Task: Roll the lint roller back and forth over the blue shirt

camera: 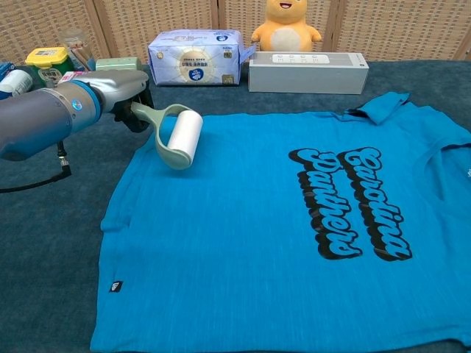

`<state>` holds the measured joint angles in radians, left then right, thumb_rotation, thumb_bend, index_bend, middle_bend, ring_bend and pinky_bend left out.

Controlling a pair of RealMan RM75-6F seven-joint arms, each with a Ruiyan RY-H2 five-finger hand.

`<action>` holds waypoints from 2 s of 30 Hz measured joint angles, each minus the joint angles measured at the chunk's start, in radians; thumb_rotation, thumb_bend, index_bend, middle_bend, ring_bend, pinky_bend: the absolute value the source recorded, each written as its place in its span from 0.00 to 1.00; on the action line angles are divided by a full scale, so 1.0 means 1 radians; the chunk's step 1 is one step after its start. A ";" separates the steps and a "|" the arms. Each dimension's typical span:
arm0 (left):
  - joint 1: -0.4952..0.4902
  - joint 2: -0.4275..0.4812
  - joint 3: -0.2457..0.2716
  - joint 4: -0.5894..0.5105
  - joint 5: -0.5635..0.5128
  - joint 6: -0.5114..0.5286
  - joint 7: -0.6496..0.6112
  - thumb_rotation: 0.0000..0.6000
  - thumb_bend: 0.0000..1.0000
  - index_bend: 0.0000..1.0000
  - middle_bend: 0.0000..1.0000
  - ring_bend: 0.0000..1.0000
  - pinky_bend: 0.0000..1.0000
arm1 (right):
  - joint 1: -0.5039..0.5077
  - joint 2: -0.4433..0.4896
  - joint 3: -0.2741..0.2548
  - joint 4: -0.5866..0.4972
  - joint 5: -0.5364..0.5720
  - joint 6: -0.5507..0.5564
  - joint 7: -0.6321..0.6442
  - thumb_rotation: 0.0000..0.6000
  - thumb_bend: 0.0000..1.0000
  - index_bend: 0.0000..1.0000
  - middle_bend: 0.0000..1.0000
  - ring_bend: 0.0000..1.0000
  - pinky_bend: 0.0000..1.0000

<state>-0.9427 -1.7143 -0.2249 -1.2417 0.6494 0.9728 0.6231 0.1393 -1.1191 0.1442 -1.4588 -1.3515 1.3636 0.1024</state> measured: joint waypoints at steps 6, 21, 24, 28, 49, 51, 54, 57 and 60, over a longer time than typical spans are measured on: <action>-0.001 -0.025 0.003 0.048 -0.007 -0.011 0.014 1.00 0.71 0.98 0.94 0.76 0.97 | 0.000 0.003 0.001 -0.001 0.003 -0.003 0.006 1.00 0.00 0.12 0.00 0.00 0.00; -0.056 -0.119 -0.024 0.127 -0.058 -0.031 0.114 1.00 0.70 0.98 0.94 0.76 0.97 | -0.003 0.012 0.003 -0.004 0.001 0.003 0.023 1.00 0.00 0.12 0.00 0.00 0.00; -0.067 -0.133 -0.032 0.132 -0.067 -0.028 0.132 1.00 0.70 0.98 0.94 0.76 0.97 | -0.004 0.014 0.003 -0.006 0.000 0.003 0.027 1.00 0.00 0.12 0.00 0.00 0.00; -0.084 -0.152 -0.043 0.141 -0.080 -0.026 0.157 1.00 0.70 0.98 0.94 0.76 0.97 | -0.005 0.015 0.003 -0.007 -0.001 0.005 0.031 1.00 0.00 0.12 0.00 0.00 0.00; -0.164 -0.291 -0.098 0.207 -0.090 0.010 0.240 1.00 0.70 0.98 0.94 0.76 0.97 | -0.010 0.030 0.009 -0.009 -0.004 0.017 0.066 1.00 0.00 0.12 0.00 0.00 0.00; -0.173 -0.303 -0.107 0.213 -0.092 0.013 0.250 1.00 0.69 0.98 0.94 0.76 0.97 | -0.011 0.032 0.010 -0.009 -0.005 0.018 0.070 1.00 0.00 0.12 0.00 0.00 0.00; -0.187 -0.318 -0.119 0.220 -0.098 0.017 0.270 1.00 0.69 0.98 0.94 0.76 0.97 | -0.013 0.035 0.010 -0.010 -0.005 0.019 0.077 1.00 0.00 0.12 0.00 0.00 0.00; -0.194 -0.327 -0.131 0.222 -0.103 0.021 0.280 1.00 0.69 0.98 0.94 0.76 0.97 | -0.014 0.037 0.011 -0.011 -0.005 0.021 0.081 1.00 0.00 0.12 0.00 0.00 0.00; -0.196 -0.325 -0.143 0.211 -0.101 0.032 0.279 1.00 0.69 0.98 0.94 0.76 0.97 | -0.014 0.039 0.011 -0.011 -0.005 0.018 0.084 1.00 0.00 0.12 0.00 0.00 0.00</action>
<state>-1.1385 -2.0393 -0.3679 -1.0308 0.5484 1.0044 0.9016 0.1254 -1.0803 0.1549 -1.4698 -1.3564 1.3820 0.1869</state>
